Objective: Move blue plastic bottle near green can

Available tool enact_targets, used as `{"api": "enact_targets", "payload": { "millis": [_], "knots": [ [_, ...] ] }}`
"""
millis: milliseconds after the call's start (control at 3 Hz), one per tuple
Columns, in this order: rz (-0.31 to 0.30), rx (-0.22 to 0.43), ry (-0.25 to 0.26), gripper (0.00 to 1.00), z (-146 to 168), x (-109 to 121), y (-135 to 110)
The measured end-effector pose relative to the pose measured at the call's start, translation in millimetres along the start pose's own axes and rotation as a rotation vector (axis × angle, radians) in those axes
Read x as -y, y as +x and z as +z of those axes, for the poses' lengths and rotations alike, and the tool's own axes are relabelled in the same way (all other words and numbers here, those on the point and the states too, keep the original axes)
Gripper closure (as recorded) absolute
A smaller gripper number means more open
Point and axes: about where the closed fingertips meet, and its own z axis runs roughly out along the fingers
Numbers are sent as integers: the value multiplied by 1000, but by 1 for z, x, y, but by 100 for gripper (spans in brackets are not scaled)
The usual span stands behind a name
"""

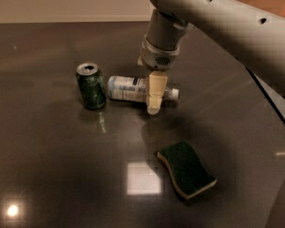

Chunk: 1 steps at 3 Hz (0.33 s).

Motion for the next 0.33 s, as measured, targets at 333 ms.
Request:
{"api": "enact_targets", "payload": {
  "millis": [333],
  "knots": [
    [0,0,0,0,0,0,0]
  ]
}}
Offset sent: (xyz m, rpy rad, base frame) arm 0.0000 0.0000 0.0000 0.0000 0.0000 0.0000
